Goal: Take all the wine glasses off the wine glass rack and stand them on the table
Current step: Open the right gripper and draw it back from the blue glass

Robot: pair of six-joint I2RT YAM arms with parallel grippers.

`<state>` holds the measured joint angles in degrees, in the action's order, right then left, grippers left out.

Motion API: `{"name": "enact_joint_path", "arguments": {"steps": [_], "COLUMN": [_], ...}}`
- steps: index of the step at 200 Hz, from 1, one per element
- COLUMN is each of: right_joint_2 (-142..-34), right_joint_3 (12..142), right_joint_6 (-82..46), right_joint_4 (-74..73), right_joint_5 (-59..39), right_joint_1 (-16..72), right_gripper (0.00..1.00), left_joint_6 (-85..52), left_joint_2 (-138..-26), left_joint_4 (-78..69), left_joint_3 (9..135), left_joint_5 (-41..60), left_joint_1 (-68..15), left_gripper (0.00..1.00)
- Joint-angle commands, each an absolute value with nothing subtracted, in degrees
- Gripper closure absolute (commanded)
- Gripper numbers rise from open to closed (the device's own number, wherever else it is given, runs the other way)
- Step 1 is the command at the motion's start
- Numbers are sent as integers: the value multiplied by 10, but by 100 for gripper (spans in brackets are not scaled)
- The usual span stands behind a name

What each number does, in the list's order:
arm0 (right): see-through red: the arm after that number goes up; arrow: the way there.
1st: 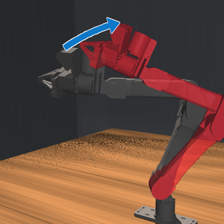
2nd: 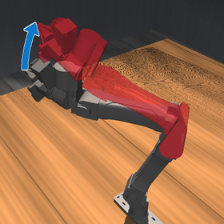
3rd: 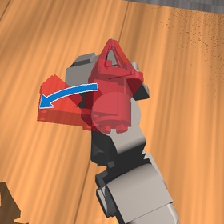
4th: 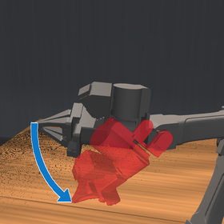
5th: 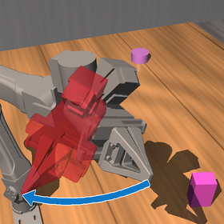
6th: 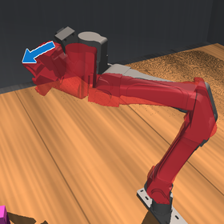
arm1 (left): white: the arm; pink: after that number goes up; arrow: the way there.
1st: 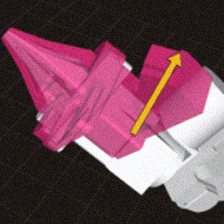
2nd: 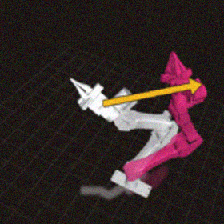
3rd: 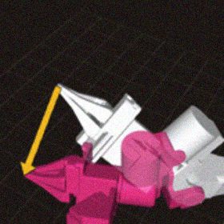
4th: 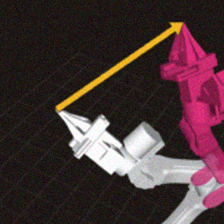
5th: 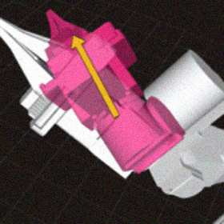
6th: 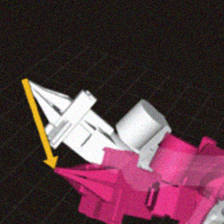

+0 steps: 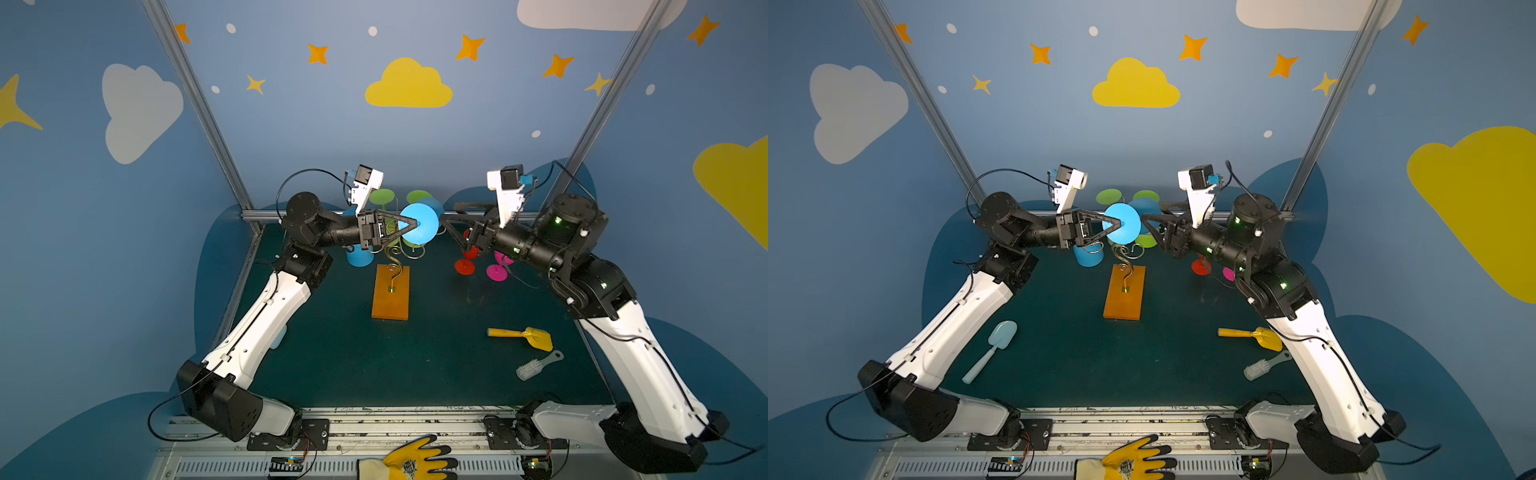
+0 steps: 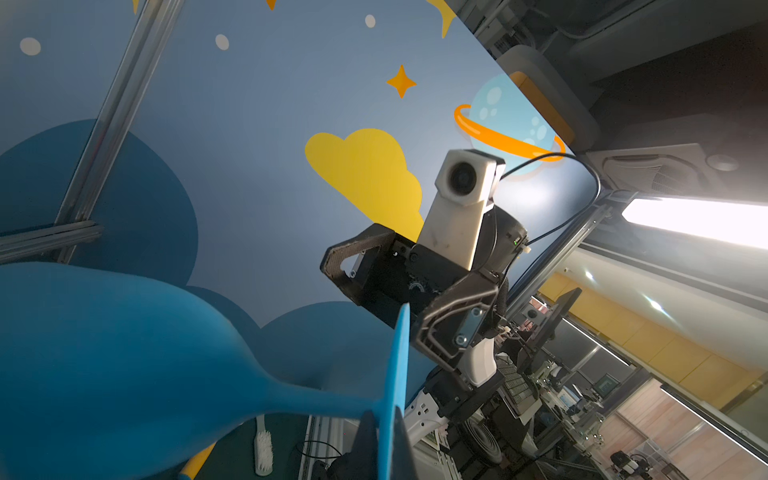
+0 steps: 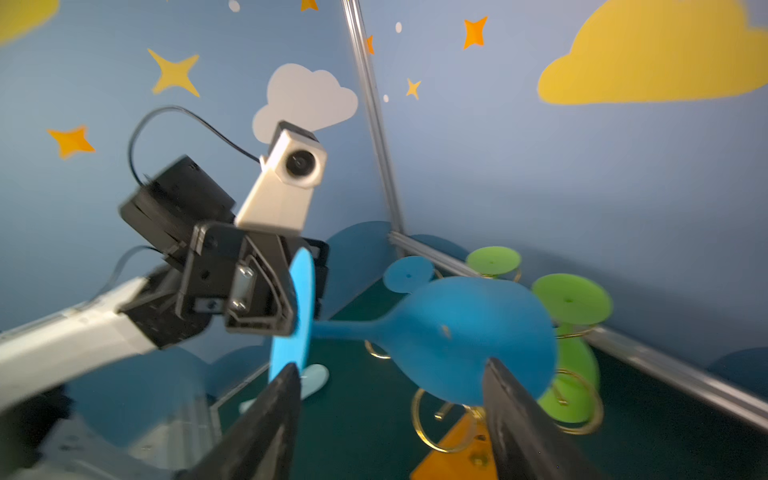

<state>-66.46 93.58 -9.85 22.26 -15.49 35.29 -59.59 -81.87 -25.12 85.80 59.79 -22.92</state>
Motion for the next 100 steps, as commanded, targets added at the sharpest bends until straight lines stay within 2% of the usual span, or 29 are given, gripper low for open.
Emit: {"name": "enact_joint_path", "arguments": {"steps": [1, 17, 63, 100], "right_joint_2": [-619, -612, -614, -642], "right_joint_3": [876, 845, 752, 738], "right_joint_6": [-5, 53, 190, 259], "right_joint_4": [153, 134, 10, -47], "right_joint_5": [-91, -77, -127, -152], "right_joint_1": [352, 352, 354, 366], "right_gripper": [18, 15, 13, 11], "left_joint_6": [-667, -673, -670, -681], "left_joint_2": [-816, -817, -815, -813], "left_joint_4": [-336, -332, -318, -318], "left_joint_3": [875, 875, 877, 871], "left_joint_5": [608, 604, 599, 592], "left_joint_1": [-226, -225, -226, -225], "left_gripper": [97, 97, 97, 97]}}
